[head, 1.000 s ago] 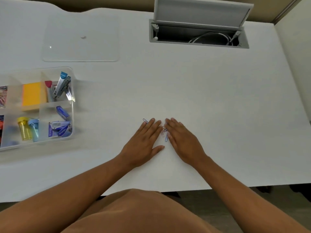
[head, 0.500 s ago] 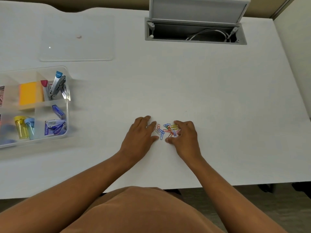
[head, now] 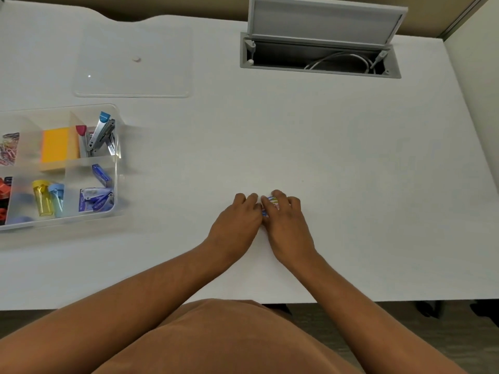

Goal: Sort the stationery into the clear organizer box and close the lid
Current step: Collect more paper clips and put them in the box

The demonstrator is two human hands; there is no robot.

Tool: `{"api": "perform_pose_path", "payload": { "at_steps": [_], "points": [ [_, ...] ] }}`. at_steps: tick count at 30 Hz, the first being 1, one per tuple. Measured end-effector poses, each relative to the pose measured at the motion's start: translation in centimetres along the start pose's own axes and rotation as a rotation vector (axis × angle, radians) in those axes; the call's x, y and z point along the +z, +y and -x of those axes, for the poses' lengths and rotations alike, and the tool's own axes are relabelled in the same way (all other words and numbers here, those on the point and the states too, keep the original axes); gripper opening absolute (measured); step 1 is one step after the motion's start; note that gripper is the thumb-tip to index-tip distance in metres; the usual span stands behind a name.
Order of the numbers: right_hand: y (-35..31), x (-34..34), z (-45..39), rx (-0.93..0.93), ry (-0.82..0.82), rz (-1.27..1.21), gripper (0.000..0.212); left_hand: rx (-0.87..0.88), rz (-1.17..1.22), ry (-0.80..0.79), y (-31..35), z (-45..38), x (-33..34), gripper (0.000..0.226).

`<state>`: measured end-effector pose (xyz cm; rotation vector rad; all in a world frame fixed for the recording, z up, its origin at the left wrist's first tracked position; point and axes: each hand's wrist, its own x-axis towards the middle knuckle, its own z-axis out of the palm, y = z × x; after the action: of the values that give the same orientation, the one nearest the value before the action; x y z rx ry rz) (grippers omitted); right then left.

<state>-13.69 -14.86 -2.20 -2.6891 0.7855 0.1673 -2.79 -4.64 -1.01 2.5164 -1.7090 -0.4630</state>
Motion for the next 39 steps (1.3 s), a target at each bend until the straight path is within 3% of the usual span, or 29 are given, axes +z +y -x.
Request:
{"api": "perform_pose_path", "payload": {
  "at_steps": [8,15,18,22,27,32,39],
  "points": [
    [-0.7,0.7,0.7,0.023,0.087,-0.091,0.027,0.045,0.005,-0.008,-1.1,0.1,0.2,0.018],
    [0.1,-0.7,-0.6,-0.050,0.079,-0.119,0.022,0.001,0.075,0.083,-1.7,-1.2,0.2,0.019],
    [0.6,-1.4,-0.8,-0.024,0.126,-0.250,0.022,-0.046,0.131,0.136,-2.1,-1.6,0.5,0.019],
    [0.9,-1.9,-1.1,0.248,0.195,-0.650,0.014,-0.308,0.536,0.224,-3.2,-1.6,0.0,0.017],
    [1.1,-2.3,-2.0,0.590,0.110,-1.452,0.017,-0.622,1.192,0.232,-5.2,-1.1,-1.5,0.016],
    [0.3,-2.9,-2.8,0.647,0.046,-1.783,0.023,-0.585,1.676,0.252,-7.2,0.1,-3.1,0.014],
    [-4.5,-3.8,-5.0,0.658,-0.051,-1.940,0.017,-0.546,1.901,0.292,-11.0,3.1,-5.6,0.018]
  ]
}}
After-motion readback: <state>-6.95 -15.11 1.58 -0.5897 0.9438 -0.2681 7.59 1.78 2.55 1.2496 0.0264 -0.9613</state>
